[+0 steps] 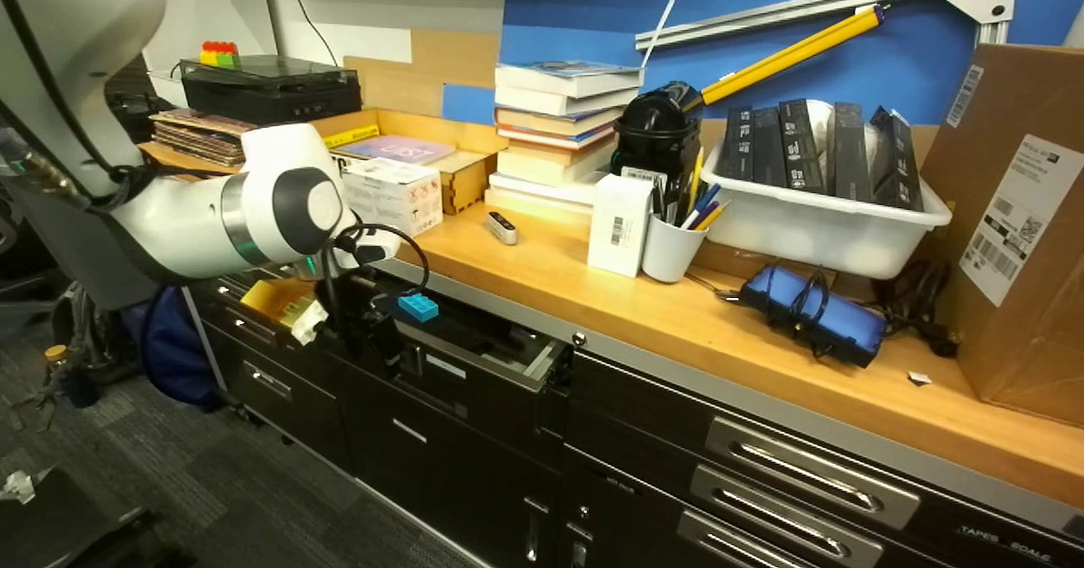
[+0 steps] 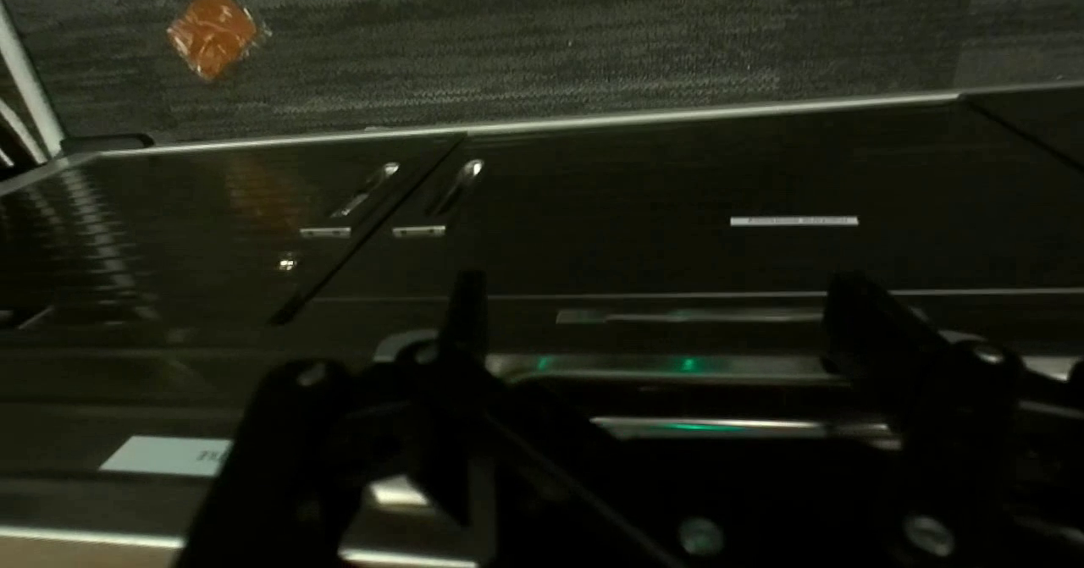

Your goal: Pick up the blue object from the counter and put it in the open drawer and close it

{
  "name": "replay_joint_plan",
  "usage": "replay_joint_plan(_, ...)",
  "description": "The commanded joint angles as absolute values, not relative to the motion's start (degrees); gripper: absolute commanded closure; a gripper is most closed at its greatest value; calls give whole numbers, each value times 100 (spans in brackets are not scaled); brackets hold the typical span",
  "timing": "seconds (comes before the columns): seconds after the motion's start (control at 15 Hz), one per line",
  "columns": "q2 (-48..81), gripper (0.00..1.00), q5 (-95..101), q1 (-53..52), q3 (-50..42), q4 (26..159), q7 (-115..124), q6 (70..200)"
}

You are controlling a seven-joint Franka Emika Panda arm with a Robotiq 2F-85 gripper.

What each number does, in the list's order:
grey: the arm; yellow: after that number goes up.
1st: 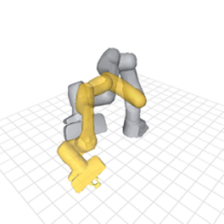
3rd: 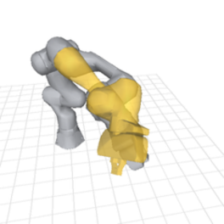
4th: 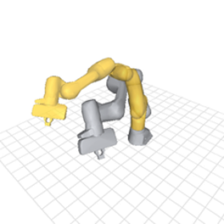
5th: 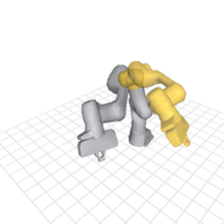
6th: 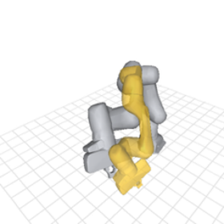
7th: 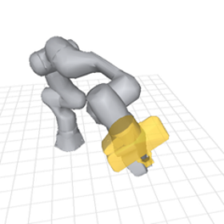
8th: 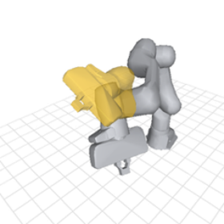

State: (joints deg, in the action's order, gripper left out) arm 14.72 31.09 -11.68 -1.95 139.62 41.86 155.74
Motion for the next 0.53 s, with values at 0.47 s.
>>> replay_joint_plan(0.47, 2453, 0, 4373, -1886, -663, 12399, 6150, 15651)
